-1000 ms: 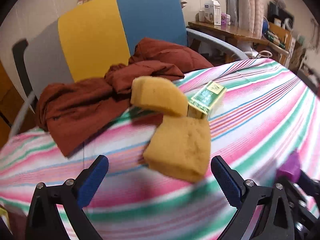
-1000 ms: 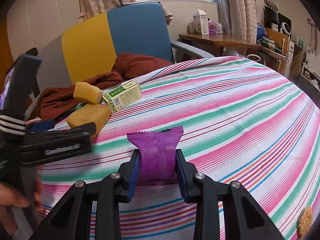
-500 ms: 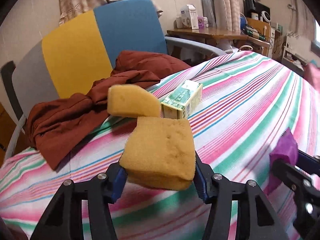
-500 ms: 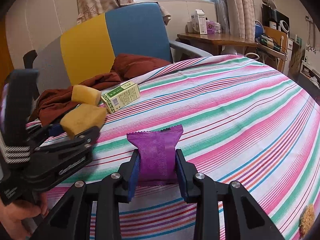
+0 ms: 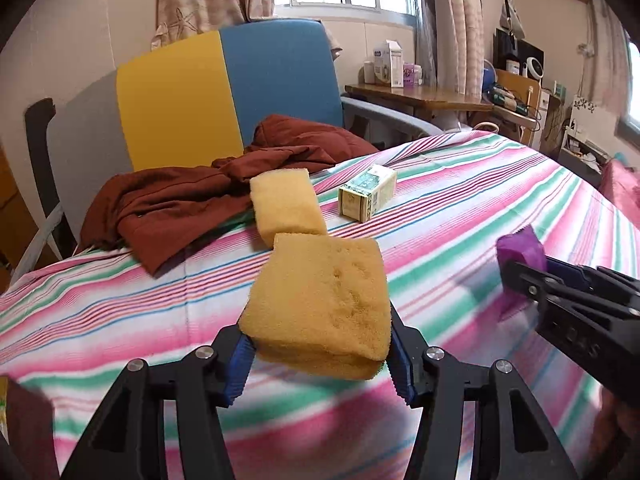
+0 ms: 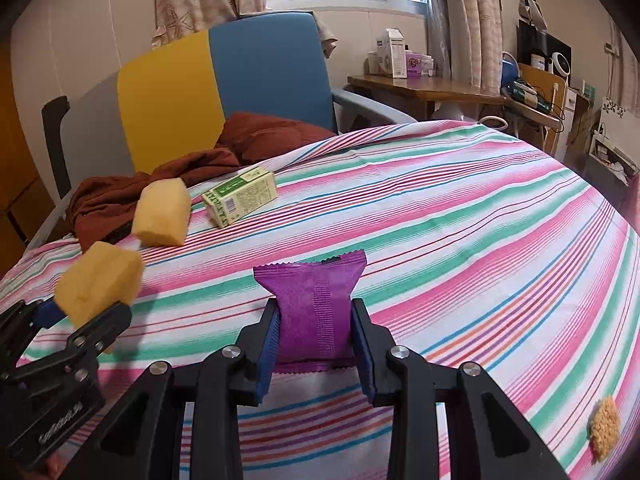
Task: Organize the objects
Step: 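Carry the sponge and purple packet into the gold tray and open both grippers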
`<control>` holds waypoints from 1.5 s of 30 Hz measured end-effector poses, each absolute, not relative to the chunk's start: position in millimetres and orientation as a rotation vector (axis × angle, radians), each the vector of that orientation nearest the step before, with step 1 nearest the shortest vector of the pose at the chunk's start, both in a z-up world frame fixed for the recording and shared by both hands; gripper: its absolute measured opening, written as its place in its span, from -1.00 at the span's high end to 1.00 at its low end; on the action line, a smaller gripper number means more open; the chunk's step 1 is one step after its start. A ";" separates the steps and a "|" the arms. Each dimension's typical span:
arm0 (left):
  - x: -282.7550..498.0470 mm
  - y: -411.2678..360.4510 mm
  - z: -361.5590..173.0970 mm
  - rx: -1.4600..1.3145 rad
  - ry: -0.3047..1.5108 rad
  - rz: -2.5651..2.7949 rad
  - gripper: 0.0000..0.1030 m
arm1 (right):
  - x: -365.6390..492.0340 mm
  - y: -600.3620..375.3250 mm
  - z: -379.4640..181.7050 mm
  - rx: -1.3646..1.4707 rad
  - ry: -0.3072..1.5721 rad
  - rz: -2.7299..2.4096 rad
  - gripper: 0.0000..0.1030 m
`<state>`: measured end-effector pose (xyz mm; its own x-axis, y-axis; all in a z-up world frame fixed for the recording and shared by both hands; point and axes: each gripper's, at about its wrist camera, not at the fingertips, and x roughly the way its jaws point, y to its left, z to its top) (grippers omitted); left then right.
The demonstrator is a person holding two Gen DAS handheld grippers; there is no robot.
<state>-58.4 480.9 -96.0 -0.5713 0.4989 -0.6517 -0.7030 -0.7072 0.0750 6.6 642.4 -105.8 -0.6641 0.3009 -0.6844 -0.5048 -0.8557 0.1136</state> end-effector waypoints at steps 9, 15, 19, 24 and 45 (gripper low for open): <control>-30.7 438.1 -87.7 -0.778 0.366 2.311 -0.12 | 20.7 609.7 -99.6 -0.951 0.343 2.506 0.35; -17.9 410.1 -84.4 -0.774 0.313 2.337 -0.12 | 28.0 590.1 -97.6 -0.965 0.298 2.521 0.35; -10.0 392.2 -80.9 -0.782 0.290 2.351 -0.12 | 31.5 578.9 -93.9 -0.991 0.297 2.534 0.35; -0.2 364.1 -65.4 -0.818 0.218 2.346 -0.12 | 40.4 560.0 -83.6 -1.029 0.305 2.569 0.35; 28.5 180.6 -21.0 -0.863 0.002 2.486 -0.12 | 45.8 386.0 -34.6 -1.173 0.352 2.957 0.35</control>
